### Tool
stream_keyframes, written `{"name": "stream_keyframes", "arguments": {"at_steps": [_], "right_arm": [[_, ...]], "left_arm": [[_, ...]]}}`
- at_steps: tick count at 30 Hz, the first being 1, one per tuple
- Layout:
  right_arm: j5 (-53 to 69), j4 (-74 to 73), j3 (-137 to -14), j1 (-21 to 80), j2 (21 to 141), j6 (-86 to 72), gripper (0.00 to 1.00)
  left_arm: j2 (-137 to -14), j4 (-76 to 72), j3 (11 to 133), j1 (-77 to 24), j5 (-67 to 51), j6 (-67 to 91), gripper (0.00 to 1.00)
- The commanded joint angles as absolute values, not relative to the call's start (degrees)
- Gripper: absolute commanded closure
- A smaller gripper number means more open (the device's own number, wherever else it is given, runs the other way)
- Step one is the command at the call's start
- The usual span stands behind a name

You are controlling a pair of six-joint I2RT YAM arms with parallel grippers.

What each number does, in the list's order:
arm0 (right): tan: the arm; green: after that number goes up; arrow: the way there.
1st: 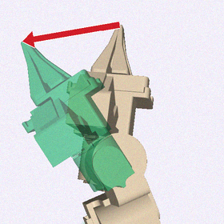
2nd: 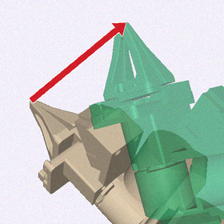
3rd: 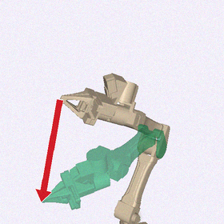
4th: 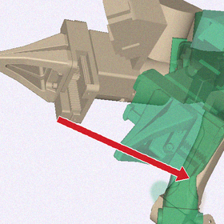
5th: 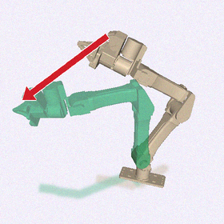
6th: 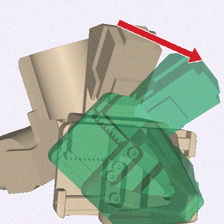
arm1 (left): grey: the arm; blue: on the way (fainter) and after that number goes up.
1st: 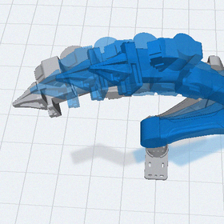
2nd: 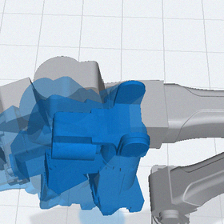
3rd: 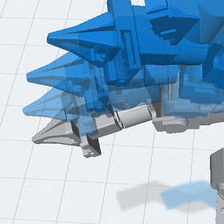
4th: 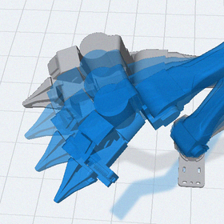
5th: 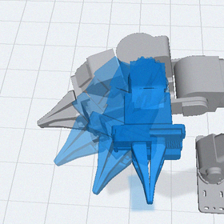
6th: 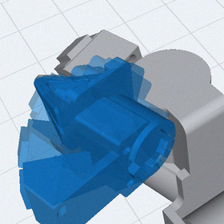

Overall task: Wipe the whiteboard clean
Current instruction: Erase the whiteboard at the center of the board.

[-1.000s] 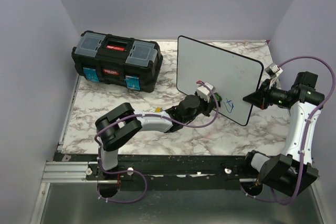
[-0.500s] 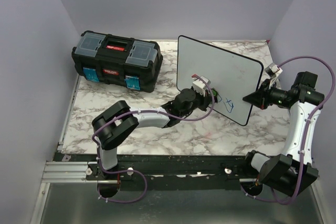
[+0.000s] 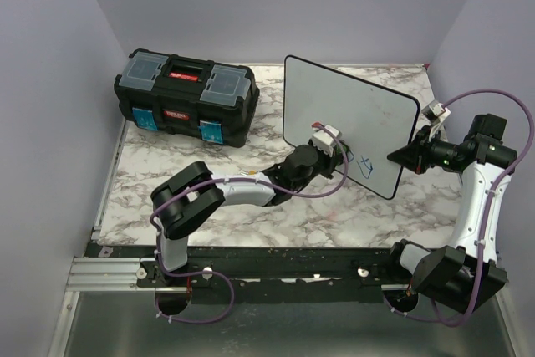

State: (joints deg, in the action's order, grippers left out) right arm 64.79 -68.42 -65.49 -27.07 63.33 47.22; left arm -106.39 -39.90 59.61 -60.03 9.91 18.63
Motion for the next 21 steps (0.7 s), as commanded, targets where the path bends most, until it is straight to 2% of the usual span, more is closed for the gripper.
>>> {"name": "stream_keyframes", "arguments": {"at_steps": [1, 9, 16, 21], "right_arm": [[77.07, -73.71, -65.74, -25.87, 61.52, 45.26, 0.99], [77.10, -73.66, -65.74, -25.84, 61.32, 45.26, 0.99], [77.10, -73.86, -65.79, -25.84, 61.40, 45.44, 0.99], [77.08, -73.91, -65.74, -25.85, 61.43, 45.44, 0.99]], "left_arm": [[-104.04, -36.86, 65.38, -59.20, 10.06, 15.21, 1.00], [-106.66, -37.75, 63.39, -56.49, 6.67, 19.61, 1.00], [-109.50, -42.97, 55.06, -59.59, 7.90, 23.49, 1.00], [-108.45, -43.00, 55.23, -60.76, 8.35, 22.64, 1.00]]}}
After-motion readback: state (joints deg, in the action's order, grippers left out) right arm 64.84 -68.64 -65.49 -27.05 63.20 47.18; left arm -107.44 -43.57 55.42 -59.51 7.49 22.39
